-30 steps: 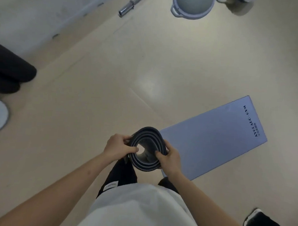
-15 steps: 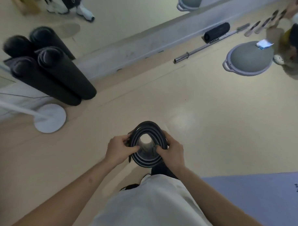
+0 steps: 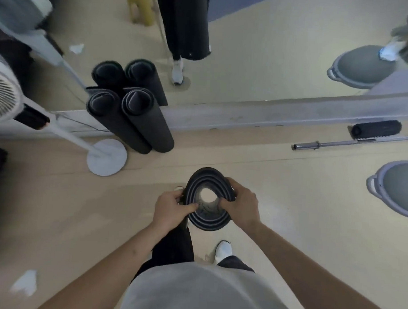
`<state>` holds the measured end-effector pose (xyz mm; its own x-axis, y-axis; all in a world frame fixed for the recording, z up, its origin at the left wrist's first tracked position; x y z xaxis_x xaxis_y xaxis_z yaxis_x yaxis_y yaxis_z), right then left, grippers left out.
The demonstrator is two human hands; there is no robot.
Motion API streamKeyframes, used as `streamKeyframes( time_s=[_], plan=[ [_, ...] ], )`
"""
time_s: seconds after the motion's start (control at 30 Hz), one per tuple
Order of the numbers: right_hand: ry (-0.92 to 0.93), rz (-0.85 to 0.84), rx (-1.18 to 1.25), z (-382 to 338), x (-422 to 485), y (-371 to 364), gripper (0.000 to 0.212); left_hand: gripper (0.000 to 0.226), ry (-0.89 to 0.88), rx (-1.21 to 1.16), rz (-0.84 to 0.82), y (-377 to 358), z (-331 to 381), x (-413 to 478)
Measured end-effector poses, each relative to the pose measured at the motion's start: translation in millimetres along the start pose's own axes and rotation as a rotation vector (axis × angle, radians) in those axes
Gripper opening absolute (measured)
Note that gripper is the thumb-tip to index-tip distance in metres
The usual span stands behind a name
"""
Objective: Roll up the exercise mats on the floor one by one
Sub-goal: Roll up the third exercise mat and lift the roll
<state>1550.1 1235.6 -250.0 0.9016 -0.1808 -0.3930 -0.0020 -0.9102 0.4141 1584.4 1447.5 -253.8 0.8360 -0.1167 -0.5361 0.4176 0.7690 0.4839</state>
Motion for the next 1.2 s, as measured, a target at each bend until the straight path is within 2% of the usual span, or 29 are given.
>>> streamKeyframes(
  time_s=[0.03, 0.13, 0.27, 0.5, 0.83, 1.03, 1.2],
  plan=[
    [-0.006, -0.012, -0.038, -9, 23, -2, 0.055, 0.025, 0.021, -0.009, 0.017, 6, 4, 16],
    [-0.052, -0.043, -0.131, -33, 92, -14, 0.059, 0.034, 0.068, -0.017, 0.029, 28, 6, 78],
    [-0.116, -0.071, -0.173, -71, 166, -40, 0.059, 0.017, 0.109, 0.016, -0.017, 69, 9, 157],
    [-0.155, -0.081, -0.201, -107, 284, -75, 0.054, 0.011, 0.147, 0.053, 0.008, 113, 25, 268],
    [-0.084, -0.069, -0.174, -60, 438, -113, 0.066, 0.014, 0.199, 0.048, 0.124, 99, 10, 409],
    [-0.001, -0.097, -0.225, -25, 515, -137, 0.065, 0.019, 0.235, 0.053, 0.175, 77, -13, 480],
    [0.097, -0.117, -0.25, -23, 562, -148, 0.054, 0.043, 0.193, 0.038, 0.242, 82, -21, 520]
  ],
)
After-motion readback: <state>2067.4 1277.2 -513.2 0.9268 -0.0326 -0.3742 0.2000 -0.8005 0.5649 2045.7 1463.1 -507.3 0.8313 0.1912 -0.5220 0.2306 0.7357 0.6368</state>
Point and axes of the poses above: each hand's wrist, its own x-axis towards the middle knuckle, its own y-axis out of the back of the hand, z = x × y, the point moved 2 cm from there along x, towards the middle knuckle, and after that the axes turned 7 degrees about x, right-handed, at the moved point
